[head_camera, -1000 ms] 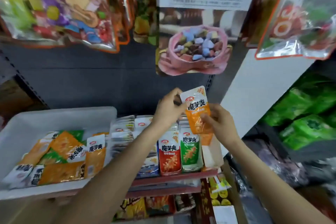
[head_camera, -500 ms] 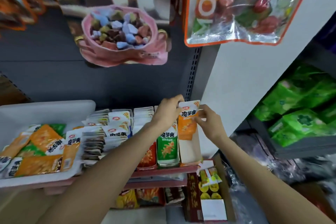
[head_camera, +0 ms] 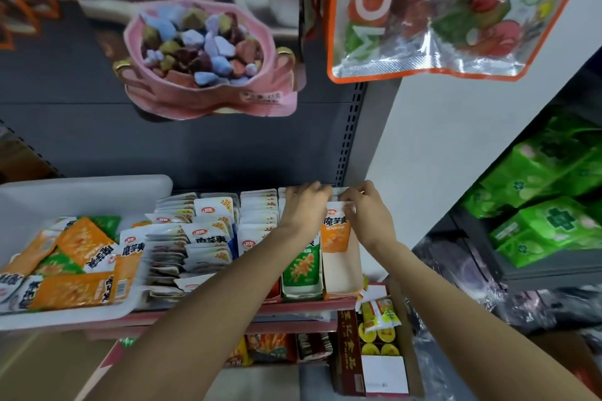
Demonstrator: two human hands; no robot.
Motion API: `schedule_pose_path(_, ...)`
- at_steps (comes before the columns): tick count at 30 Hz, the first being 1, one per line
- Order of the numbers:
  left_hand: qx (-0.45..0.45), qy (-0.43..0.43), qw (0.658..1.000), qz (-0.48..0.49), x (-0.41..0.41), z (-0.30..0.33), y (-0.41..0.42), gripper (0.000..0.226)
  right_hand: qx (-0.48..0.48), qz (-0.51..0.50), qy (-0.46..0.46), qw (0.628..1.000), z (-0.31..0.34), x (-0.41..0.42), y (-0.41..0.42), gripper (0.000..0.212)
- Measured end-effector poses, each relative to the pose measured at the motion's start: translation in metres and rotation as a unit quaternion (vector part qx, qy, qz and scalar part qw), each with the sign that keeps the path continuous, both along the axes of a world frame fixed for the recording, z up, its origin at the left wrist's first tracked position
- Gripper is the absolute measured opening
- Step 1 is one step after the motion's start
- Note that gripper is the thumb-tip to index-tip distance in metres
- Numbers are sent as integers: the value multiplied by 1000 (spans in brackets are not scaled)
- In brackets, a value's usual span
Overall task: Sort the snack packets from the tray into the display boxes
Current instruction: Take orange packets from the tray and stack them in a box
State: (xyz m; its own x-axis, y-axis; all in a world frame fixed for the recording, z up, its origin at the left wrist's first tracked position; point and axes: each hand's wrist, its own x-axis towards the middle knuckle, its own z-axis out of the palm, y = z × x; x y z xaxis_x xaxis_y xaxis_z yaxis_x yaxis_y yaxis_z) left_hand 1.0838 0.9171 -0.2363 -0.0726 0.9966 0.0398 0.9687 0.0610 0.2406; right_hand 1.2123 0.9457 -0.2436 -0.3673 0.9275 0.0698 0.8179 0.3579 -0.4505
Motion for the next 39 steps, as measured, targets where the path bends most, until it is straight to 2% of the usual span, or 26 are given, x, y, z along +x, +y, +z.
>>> schedule_pose_path(7,101,-94,990,27,-27,19,-31,24,-2,0,88,996,17,-21,-20,24)
schedule_pose_path(12,155,-181,967,89,-83,38,-76,23,-10,83,134,987,41,-81,-49,26)
schedule_pose_path(16,208,-221,937,174,-149,36,-116,18,-13,152,163,975,54,-143,-81,24)
schedule_pose_path(19,212,-243,915,243,-206,30,-155,15,-28,210,166,963,51,-198,-112,25)
schedule_pose_path(21,191,-243,909,278,-251,18,-180,24,-43,245,142,958,46,-242,-134,26)
schedule_pose_path(23,139,-225,920,289,-293,0,-197,51,-56,259,104,959,36,-286,-151,29)
schedule_pose_path(24,99,-211,928,290,-310,-8,-204,53,-74,256,82,960,29,-305,-159,33)
schedule_pose_path(26,22,-180,939,292,-338,-21,-217,37,-125,236,21,964,15,-340,-172,44)
schedule_pose_path(28,-53,-105,959,257,-360,-35,-226,44,-173,208,-57,961,-2,-365,-179,57)
schedule_pose_path(32,-199,-11,966,164,-400,-59,-239,81,-249,145,-139,947,-36,-395,-183,67)
schedule_pose_path(35,-245,27,964,101,-417,-75,-244,95,-255,129,-210,935,-51,-406,-187,63)
schedule_pose_path(39,-267,11,959,90,-425,-83,-244,97,-207,141,-271,929,-49,-413,-195,55)
